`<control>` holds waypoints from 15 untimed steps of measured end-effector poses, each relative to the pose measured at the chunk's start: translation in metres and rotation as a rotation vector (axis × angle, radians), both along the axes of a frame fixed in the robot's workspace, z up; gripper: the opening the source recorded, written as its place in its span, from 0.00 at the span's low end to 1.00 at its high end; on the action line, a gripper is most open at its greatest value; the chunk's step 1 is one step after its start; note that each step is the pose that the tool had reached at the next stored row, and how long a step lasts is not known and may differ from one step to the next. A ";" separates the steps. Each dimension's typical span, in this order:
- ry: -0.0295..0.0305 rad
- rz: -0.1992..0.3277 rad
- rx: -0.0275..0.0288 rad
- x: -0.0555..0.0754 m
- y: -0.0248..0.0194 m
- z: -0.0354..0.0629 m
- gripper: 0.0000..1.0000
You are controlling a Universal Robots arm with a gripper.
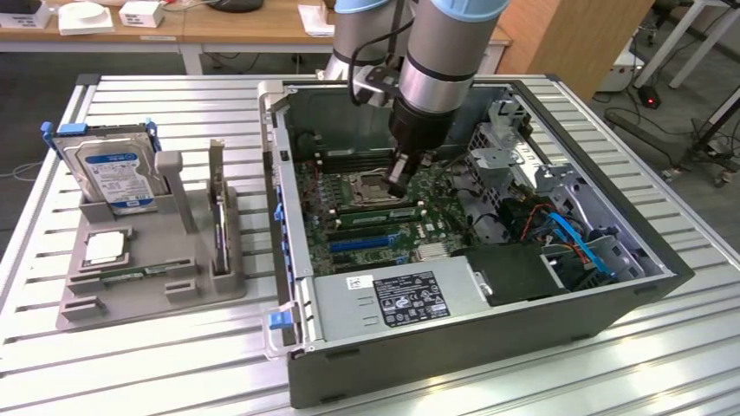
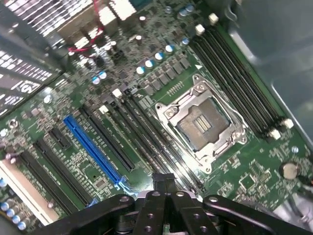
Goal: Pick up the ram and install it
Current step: 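Press down the ram until it locks into place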
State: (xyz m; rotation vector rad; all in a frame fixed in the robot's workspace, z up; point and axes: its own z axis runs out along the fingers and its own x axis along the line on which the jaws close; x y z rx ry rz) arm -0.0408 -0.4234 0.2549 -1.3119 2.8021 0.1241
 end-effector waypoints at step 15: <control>0.0000 -0.134 -0.0004 0.000 0.0000 -0.0002 0.09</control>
